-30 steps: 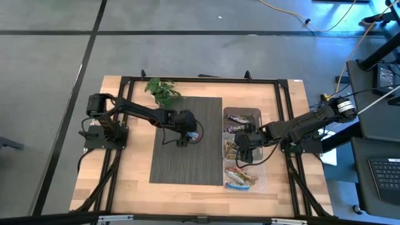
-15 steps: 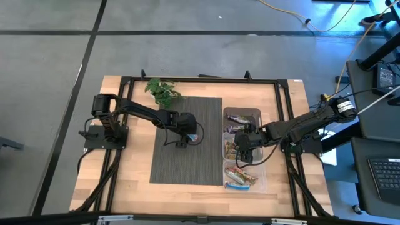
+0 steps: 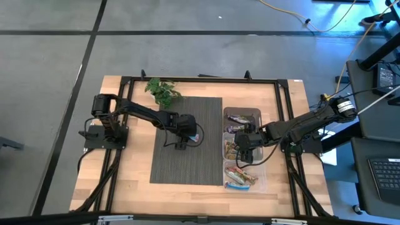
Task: Pick and place Granola Bars by type
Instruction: Put the red granola bar into the transparent bin
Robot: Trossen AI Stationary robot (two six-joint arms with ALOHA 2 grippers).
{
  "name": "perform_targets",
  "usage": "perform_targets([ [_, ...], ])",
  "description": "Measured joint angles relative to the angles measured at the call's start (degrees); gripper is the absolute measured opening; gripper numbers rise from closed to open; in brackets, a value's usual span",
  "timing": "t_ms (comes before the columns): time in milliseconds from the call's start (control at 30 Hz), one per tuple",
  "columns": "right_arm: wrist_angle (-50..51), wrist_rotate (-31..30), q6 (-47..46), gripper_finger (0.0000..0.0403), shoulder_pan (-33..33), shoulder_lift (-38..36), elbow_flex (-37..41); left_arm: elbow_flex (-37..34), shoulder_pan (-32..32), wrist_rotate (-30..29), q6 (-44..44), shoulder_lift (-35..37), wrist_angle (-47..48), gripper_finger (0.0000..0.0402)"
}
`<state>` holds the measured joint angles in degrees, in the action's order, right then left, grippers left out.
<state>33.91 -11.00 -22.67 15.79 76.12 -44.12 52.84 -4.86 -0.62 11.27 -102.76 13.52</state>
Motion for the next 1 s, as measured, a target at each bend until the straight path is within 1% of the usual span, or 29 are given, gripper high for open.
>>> perform_targets([
  [100,-0.14,-1.03,0.40,0.0225,0.00,0.00,0.00,0.00,0.00,0.03,-0.61,0.00,0.04,0.0097],
  [333,-1.00,-9.58,0.74,0.0225,0.01,-1.98,0.00,0.65,0.02,-1.41,-2.29,-0.10,0.42,0.0083],
  [400,-2.72,-10.27,2.09,0.0225,0.00,-2.48,0.00,1.84,0.27,-1.50,-3.61,-0.25,1.67,0.0083],
  [500,-7.56,-9.60,6.13,0.0225,0.04,-2.60,0.00,4.34,0.46,-1.14,-3.87,0.42,4.72,0.0083],
  [600,-13.08,-8.87,11.75,0.0225,0.07,-2.62,0.00,6.50,0.79,0.94,-3.56,3.06,2.13,0.0080],
  [667,-16.32,-8.86,14.35,0.0225,0.15,-2.60,0.00,6.78,1.23,3.18,-2.80,4.34,-1.95,0.0078],
  [767,-19.70,-8.87,17.20,0.0225,0.17,-2.60,0.00,6.67,2.17,6.00,-1.53,6.58,-5.62,0.0076],
  [900,-23.34,-10.88,18.48,0.0225,0.17,-2.60,0.24,6.76,3.99,6.53,-1.45,9.03,-12.22,0.0077],
  [1000,-27.22,-12.42,18.80,0.0225,0.17,-2.60,1.01,6.75,5.59,5.30,-1.46,9.48,-19.34,0.0078],
])
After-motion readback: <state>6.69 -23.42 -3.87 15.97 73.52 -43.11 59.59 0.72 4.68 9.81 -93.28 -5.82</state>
